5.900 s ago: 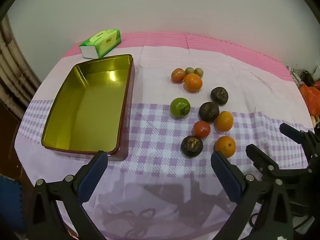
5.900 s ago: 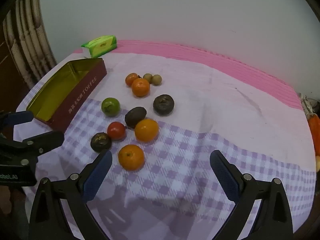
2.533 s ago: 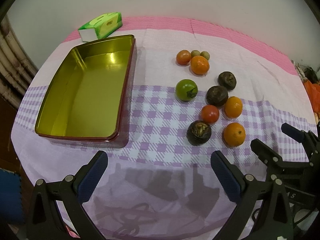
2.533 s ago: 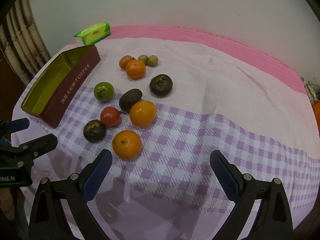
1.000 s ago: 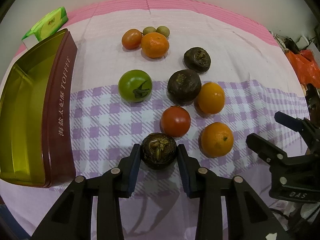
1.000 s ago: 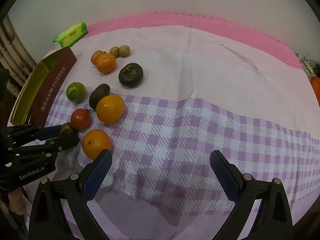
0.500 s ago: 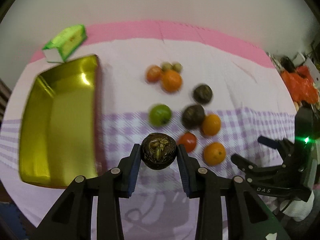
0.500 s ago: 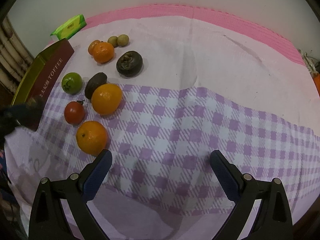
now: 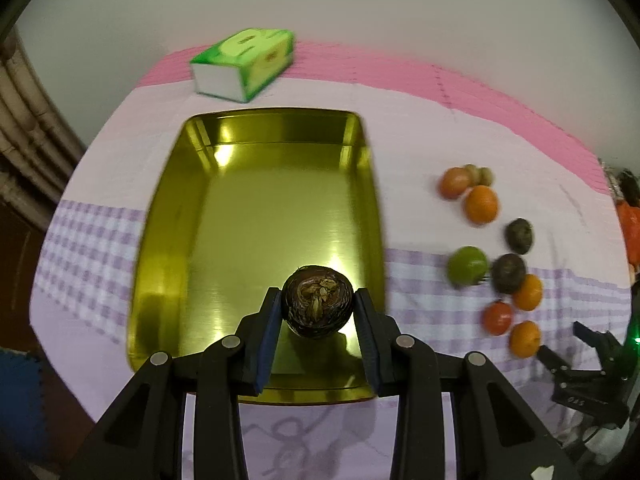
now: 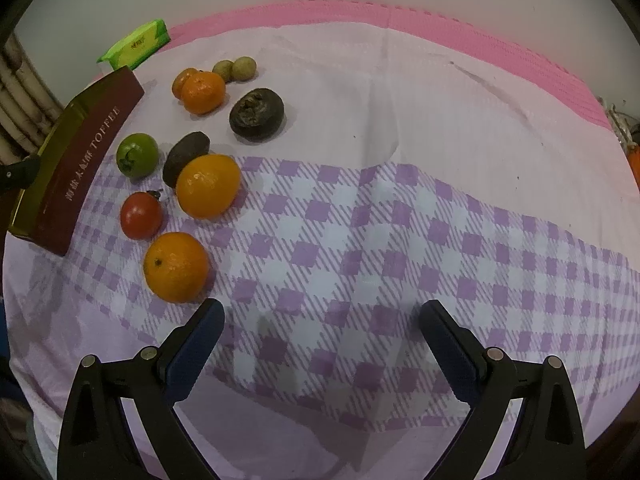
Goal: Organize fruits
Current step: 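Carry the dark brown fruit into the gold tray and open the left gripper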
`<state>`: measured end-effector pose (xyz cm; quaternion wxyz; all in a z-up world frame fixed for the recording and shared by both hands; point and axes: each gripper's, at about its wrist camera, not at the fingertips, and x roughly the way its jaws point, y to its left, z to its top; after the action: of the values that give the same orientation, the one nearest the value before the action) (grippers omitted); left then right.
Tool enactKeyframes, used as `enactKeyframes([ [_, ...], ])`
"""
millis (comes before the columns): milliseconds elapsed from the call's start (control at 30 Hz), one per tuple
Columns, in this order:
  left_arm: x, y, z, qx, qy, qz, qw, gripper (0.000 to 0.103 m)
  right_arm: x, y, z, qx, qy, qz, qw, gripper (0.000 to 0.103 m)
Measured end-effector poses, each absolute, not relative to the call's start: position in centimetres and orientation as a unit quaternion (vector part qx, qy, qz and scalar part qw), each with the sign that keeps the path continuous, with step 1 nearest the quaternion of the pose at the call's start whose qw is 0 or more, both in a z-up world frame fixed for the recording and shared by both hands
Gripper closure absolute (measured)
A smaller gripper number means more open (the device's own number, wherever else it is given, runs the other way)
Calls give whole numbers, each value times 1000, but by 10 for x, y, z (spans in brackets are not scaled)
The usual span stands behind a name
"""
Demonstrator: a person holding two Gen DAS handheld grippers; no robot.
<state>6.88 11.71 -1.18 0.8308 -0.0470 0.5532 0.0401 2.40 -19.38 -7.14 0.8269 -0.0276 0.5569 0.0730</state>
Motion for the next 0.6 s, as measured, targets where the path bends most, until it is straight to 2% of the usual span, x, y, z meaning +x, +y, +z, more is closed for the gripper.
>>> enactKeyframes([
  [600,72,163,-62,-38,622,73,778,70,24,-187,-79,-53,557,64,827,0],
])
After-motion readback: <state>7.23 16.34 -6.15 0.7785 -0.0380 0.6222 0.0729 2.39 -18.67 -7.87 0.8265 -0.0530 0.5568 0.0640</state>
